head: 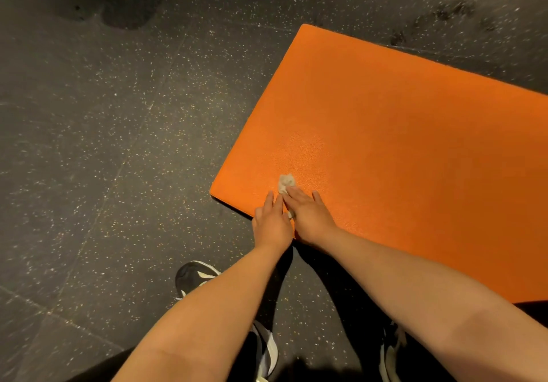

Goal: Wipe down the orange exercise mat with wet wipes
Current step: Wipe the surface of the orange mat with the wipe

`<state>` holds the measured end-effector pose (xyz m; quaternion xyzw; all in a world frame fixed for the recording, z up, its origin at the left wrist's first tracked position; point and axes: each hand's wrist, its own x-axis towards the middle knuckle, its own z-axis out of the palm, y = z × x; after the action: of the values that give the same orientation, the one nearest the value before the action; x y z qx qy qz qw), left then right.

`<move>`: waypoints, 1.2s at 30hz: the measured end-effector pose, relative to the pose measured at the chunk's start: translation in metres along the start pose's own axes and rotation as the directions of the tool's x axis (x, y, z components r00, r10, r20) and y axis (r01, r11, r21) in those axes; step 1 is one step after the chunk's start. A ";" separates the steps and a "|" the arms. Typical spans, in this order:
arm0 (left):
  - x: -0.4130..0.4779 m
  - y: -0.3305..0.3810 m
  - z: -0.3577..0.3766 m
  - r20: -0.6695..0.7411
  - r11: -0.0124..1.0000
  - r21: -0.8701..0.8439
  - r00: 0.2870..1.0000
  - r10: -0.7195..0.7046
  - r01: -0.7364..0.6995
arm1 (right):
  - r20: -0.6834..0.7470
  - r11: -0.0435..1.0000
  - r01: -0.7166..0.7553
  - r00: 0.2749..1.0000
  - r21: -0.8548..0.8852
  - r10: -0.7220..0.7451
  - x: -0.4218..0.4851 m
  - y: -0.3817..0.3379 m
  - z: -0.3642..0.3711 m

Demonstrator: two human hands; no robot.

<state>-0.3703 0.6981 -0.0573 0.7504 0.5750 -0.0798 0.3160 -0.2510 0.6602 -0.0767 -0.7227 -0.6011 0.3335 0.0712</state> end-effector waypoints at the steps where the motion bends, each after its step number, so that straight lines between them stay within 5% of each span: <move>1: 0.001 0.000 0.000 0.002 1.000 0.016 1.000 -0.009 0.009 | -0.021 0.999 -0.026 0.999 -0.036 0.026 0.002 0.006 -0.002; 5: -0.002 0.002 0.005 -0.024 0.999 0.032 0.999 -0.023 0.024 | -0.140 0.964 -0.265 0.956 -0.020 0.259 0.007 0.016 -0.010; 12: 0.000 0.000 0.009 -0.072 0.999 0.002 0.997 -0.033 0.034 | -0.029 1.000 0.003 1.000 0.006 -0.003 0.003 0.003 0.006; 19: 0.011 0.021 0.010 -0.083 0.996 0.050 0.994 -0.072 0.077 | -0.199 0.975 -0.217 0.955 0.043 0.221 0.004 0.022 -0.011; 22: 0.021 0.024 0.005 -0.049 0.999 0.010 0.998 -0.038 0.039 | -0.159 0.987 -0.110 0.979 0.113 0.127 0.000 0.006 -0.006; 26: 0.018 0.017 0.008 -0.014 0.999 0.045 1.000 -0.010 0.011 | -0.099 0.999 0.015 0.995 -0.036 -0.018 -0.004 0.028 -0.006; 32: 0.021 0.013 0.008 -0.001 1.000 0.003 1.000 0.010 -0.010 | -0.258 0.948 -0.312 0.913 0.055 0.315 0.008 0.043 -0.026; 36: 0.023 0.014 0.007 -0.022 0.966 -0.251 0.998 -0.065 0.057 | -0.125 0.999 0.003 0.992 0.045 0.003 0.009 0.012 0.003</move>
<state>-0.3483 0.7106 -0.0681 0.6877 0.6079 -0.0049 0.3969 -0.2420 0.6640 -0.0885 -0.7403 -0.5879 0.3013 0.1251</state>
